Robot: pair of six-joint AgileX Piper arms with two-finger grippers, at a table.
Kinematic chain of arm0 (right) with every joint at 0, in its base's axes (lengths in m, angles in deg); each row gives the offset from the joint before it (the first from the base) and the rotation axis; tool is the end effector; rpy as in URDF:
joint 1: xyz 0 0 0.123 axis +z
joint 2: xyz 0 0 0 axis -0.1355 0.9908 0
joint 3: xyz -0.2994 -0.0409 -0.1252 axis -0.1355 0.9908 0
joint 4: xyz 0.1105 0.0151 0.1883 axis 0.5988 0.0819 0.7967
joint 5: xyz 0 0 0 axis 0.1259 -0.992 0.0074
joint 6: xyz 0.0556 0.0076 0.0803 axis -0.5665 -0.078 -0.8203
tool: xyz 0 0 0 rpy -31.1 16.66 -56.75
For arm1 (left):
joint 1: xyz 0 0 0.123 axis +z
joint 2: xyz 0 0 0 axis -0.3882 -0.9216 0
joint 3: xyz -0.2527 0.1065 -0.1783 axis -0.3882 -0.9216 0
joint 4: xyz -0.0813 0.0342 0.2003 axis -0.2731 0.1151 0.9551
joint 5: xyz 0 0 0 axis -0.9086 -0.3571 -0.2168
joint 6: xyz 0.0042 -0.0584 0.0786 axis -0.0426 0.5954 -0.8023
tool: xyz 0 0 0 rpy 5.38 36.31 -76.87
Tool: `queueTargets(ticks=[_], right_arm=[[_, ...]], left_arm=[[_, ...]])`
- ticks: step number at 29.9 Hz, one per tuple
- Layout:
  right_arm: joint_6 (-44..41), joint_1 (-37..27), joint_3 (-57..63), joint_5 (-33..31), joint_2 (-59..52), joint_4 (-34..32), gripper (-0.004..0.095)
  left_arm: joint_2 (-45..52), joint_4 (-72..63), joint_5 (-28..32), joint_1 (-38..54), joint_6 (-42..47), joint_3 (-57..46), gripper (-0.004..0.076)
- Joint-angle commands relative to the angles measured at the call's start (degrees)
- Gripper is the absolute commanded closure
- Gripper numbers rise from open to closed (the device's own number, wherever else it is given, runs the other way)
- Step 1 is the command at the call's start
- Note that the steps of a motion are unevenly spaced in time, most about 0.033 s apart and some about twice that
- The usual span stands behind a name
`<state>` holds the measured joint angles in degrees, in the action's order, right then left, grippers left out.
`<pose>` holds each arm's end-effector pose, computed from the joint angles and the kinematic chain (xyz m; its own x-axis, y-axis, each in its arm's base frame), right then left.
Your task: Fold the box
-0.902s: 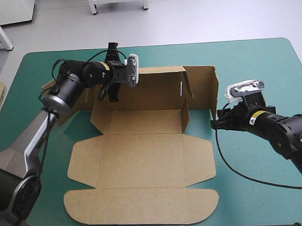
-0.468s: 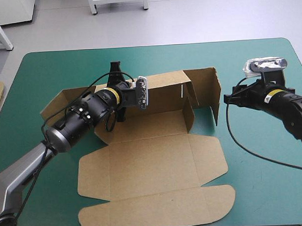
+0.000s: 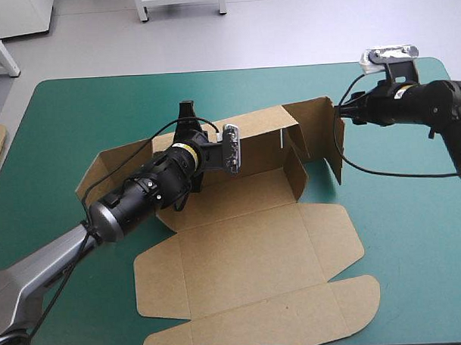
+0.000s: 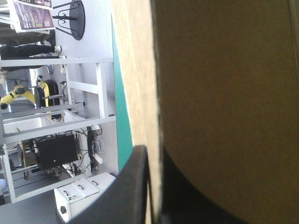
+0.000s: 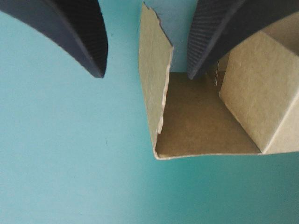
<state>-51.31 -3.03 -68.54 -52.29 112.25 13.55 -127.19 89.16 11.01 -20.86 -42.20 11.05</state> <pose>0.2806 0.0401 0.4468 -0.6445 -0.0455 -0.7632 -0.2062 0.9716 0.1162 0.2539 -0.1895 0.3860 0.1828 0.9743 -0.1320 0.5684 0.0048 0.8228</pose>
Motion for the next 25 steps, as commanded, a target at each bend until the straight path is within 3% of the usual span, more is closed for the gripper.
queueTargets(ticks=[1, 10, 16, 25], right_arm=[[0.9, -0.5, -6.9, 2.5, 1.2, -0.1, 0.0422], [0.9, -0.5, -22.8, -1.6, 13.1, 0.4, 0.0426], [0.9, -1.8, -34.2, -4.0, 23.5, 4.5, 0.0513], [2.7, -2.0, -42.0, -18.2, 33.1, 8.2, 0.0521]], left_arm=[[1.3, 2.8, 1.6, -2.9, 2.3, 0.8, 0.0733], [1.3, 19.0, 0.6, -7.4, 19.8, -5.1, 0.0733], [1.3, 21.1, 0.2, -9.3, 23.1, -5.1, 0.0733], [1.3, 21.4, -0.3, -9.5, 23.2, -5.1, 0.0733]])
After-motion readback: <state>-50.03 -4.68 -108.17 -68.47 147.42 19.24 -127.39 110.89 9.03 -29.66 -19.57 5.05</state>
